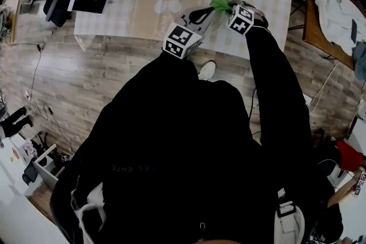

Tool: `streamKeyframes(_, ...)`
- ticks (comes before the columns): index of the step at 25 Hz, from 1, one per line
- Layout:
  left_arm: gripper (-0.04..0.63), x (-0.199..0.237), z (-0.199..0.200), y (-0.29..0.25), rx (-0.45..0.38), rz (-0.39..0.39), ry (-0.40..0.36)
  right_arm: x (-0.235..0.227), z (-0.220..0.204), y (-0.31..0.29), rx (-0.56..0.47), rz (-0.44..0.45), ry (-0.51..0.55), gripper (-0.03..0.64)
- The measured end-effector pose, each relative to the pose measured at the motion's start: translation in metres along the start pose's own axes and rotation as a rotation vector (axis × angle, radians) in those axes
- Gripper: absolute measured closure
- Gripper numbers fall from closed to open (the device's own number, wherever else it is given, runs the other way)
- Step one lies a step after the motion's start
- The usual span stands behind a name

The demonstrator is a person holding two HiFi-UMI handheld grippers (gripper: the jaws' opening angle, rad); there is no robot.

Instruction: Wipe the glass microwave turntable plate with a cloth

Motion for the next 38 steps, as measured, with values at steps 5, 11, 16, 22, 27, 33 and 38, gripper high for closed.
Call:
streamKeyframes(5, 0.574, 0.010, -0.003, -0.010, 0.010, -0.005, 0.011, -0.015, -0.009, -0.011, 0.023, -0.022, -0.014, 0.506)
streamKeyframes(11, 0.574, 0.022, -0.005, -0.018, 0.015, -0.007, 0.022, -0.029, -0.012, -0.024, 0.036, -0.023, -0.025, 0.506)
streamKeyframes(16, 0.574, 0.031, -0.007, -0.022, 0.022, -0.014, 0.028, -0.041, -0.008, -0.036, 0.050, -0.025, -0.027, 0.506)
streamKeyframes(22, 0.574, 0.040, -0.011, -0.018, 0.032, -0.016, 0.034, -0.039, -0.012, -0.053, 0.092, -0.019, -0.019, 0.506)
streamKeyframes(27, 0.574, 0.046, -0.014, -0.015, 0.040, -0.018, 0.040, -0.034, -0.010, -0.056, 0.105, -0.009, 0.030, 0.520)
streamKeyframes(33, 0.574, 0.041, -0.016, -0.012, 0.043, -0.021, 0.040, -0.019, -0.009, -0.054, 0.096, 0.016, 0.052, 0.520)
streamKeyframes(38, 0.574, 0.035, -0.015, -0.007, 0.039, -0.019, 0.036, -0.006, -0.010, -0.048, 0.087, 0.038, 0.056, 0.518)
Point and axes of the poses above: the fingertips, and each gripper's own axes: y backward along the fingers, x to its left, z out of its top, the point moved 10 cm from there along y, backward along the fingers, and after that the axes turned 11 degrees about -x, right-handed, at the moved point
